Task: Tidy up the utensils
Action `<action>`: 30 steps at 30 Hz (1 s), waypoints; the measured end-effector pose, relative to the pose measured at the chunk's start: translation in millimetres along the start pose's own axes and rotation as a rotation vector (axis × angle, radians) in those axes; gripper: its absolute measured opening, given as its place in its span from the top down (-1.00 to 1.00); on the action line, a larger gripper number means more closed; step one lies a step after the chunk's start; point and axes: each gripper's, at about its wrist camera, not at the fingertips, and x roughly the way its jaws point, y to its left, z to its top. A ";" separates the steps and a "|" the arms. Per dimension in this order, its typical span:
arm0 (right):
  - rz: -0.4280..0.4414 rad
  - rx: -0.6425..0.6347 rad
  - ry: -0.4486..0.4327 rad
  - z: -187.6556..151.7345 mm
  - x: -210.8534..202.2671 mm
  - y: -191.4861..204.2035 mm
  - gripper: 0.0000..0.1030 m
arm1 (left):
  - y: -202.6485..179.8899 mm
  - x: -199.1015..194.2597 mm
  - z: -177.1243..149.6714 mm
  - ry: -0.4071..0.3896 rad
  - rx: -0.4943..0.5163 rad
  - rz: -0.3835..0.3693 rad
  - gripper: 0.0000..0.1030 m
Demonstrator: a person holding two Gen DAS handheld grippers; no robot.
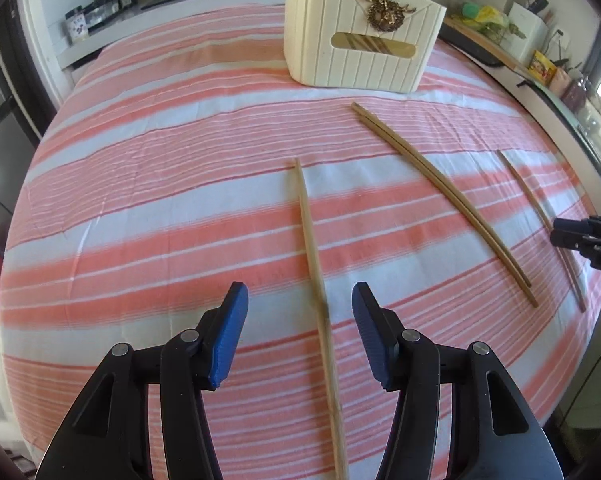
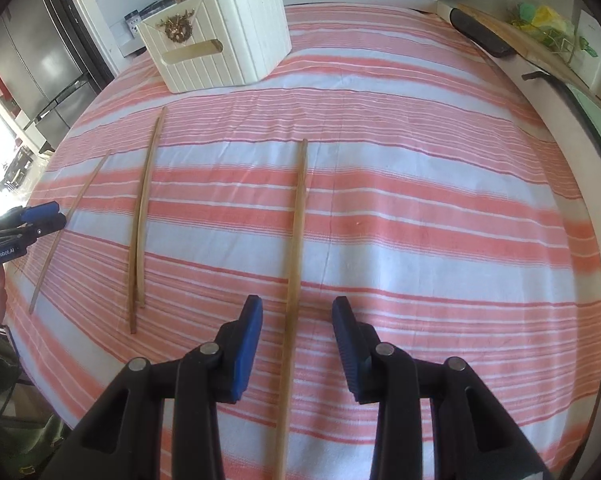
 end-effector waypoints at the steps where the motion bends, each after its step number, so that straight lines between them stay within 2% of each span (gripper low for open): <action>1: -0.005 -0.007 -0.001 3.8 1.9 1.2 0.28 | 0.6 3.7 3.2 0.006 0.003 0.001 -0.09; 9: -0.039 -0.064 0.018 47.6 24.0 10.6 0.28 | -1.9 22.0 30.4 0.011 0.044 0.044 -0.08; 11: -0.044 -0.076 0.018 59.4 29.9 12.8 0.28 | -2.5 24.8 36.4 0.013 0.041 0.048 0.04; 13: -0.057 -0.088 0.012 70.9 36.0 15.3 0.29 | -4.2 27.5 42.6 0.010 0.040 0.046 0.45; 14: -0.068 -0.096 0.003 75.8 38.8 17.1 0.34 | -5.4 28.8 45.4 0.007 0.038 0.045 0.57; 15: -0.085 -0.100 -0.004 80.3 41.1 18.8 0.40 | -6.6 29.8 47.6 0.004 0.035 0.040 0.83; 16: -0.091 -0.090 -0.009 84.2 42.5 19.3 0.57 | -7.4 30.7 49.2 0.001 0.029 0.033 0.89; 17: -0.095 -0.073 -0.009 87.3 43.7 18.3 0.76 | -7.5 31.0 50.3 -0.004 0.022 0.035 0.90; 19: -0.093 -0.051 -0.004 92.6 45.0 16.0 0.89 | -6.4 30.1 52.2 -0.013 0.012 0.037 0.92; 22: -0.050 0.009 -0.026 97.4 35.5 10.7 0.89 | 0.2 11.2 53.3 -0.062 -0.015 0.038 0.92; 30: 0.084 0.033 -0.274 95.0 -71.4 21.7 0.89 | 11.6 -98.4 49.1 -0.294 -0.020 0.022 0.92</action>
